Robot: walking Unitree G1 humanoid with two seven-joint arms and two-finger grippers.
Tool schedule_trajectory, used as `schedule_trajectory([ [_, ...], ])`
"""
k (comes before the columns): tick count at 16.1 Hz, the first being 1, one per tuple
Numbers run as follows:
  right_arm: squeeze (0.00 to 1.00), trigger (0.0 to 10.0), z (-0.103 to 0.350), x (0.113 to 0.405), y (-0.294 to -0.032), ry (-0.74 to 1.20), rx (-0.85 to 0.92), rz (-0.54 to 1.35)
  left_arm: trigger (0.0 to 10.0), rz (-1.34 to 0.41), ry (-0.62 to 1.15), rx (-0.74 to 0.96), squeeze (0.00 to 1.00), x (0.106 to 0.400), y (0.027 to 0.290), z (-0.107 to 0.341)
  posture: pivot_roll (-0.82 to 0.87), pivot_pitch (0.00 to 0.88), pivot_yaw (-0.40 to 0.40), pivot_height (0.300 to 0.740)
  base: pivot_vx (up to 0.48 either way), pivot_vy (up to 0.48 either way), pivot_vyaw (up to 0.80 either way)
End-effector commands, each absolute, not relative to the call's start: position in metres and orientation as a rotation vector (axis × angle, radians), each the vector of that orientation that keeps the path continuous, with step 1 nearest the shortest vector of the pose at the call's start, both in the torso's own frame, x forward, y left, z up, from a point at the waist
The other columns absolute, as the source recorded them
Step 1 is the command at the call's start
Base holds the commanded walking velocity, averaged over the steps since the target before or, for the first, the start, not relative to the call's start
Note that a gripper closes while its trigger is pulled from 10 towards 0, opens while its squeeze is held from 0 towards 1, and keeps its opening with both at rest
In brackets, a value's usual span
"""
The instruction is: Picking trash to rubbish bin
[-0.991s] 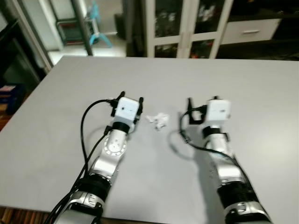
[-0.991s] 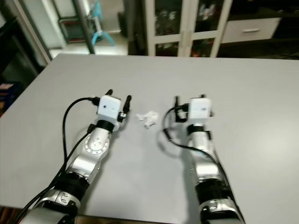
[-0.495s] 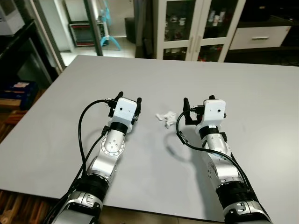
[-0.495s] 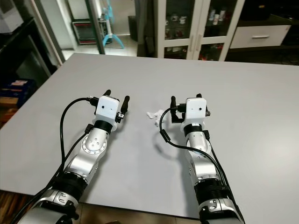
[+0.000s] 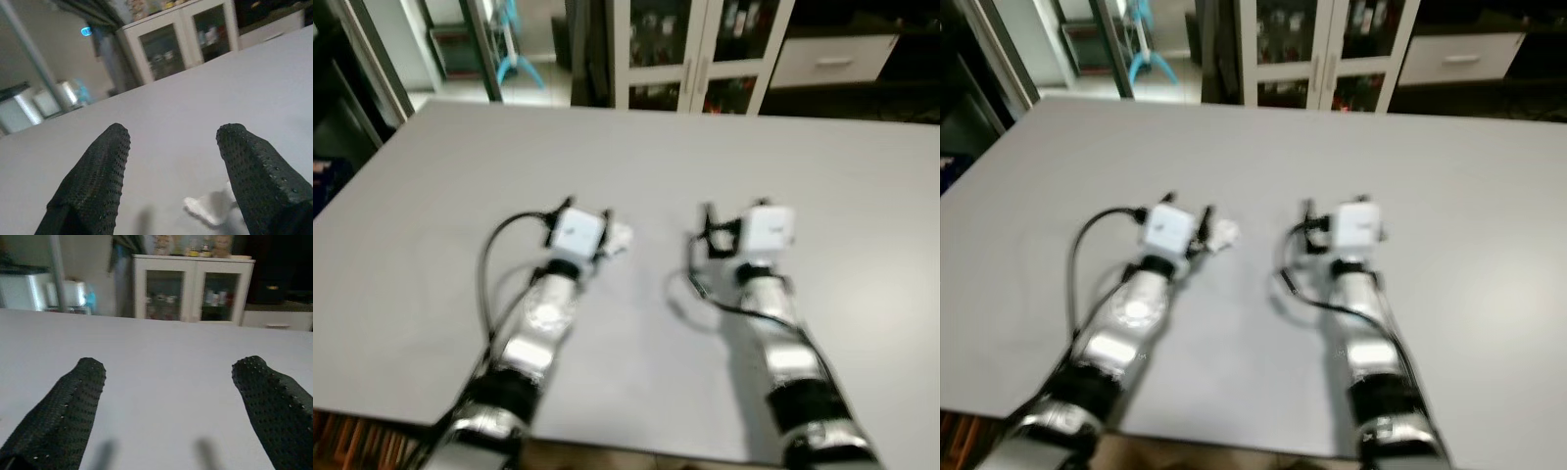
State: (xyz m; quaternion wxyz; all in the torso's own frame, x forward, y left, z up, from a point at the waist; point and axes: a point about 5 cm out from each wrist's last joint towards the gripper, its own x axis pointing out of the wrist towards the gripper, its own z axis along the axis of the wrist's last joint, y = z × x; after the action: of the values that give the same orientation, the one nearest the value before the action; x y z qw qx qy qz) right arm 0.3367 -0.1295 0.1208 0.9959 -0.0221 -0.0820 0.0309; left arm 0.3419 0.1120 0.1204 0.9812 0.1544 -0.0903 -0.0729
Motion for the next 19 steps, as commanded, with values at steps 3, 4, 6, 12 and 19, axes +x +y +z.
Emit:
schedule_trajectory([
  [3, 0.00, 10.0, 0.120, 0.337, -0.138, -0.157, -0.053, 0.043, 10.0, -0.164, -0.196, 0.304, 0.00, 0.343, 0.106, 0.124, -0.03, 0.064, 0.044, 0.740, 0.000, 0.000, 0.00],
  [4, 0.00, 10.0, 0.120, 0.337, -0.138, -0.156, -0.053, 0.043, 10.0, -0.164, -0.196, 0.304, 0.00, 0.343, 0.106, 0.124, -0.03, 0.064, 0.045, 0.740, 0.000, 0.000, 0.00],
  [6, 0.00, 10.0, 0.120, 0.336, -0.137, -0.156, -0.052, 0.044, 10.0, -0.167, -0.194, 0.304, 0.00, 0.343, 0.105, 0.124, -0.03, 0.061, 0.045, 0.740, 0.000, 0.000, 0.00],
  [12, 0.00, 10.0, 0.119, 0.336, -0.133, -0.146, -0.052, 0.071, 10.0, -0.138, -0.175, 0.257, 0.00, 0.356, 0.111, 0.136, -0.04, 0.052, 0.045, 0.740, 0.000, 0.000, 0.00],
  [19, 0.00, 10.0, 0.138, 0.330, -0.101, -0.122, 0.036, 0.387, 10.0, -0.199, -0.060, 0.195, 0.00, 0.388, 0.124, 0.153, -0.08, 0.071, 0.048, 0.740, 0.000, 0.000, 0.00],
])
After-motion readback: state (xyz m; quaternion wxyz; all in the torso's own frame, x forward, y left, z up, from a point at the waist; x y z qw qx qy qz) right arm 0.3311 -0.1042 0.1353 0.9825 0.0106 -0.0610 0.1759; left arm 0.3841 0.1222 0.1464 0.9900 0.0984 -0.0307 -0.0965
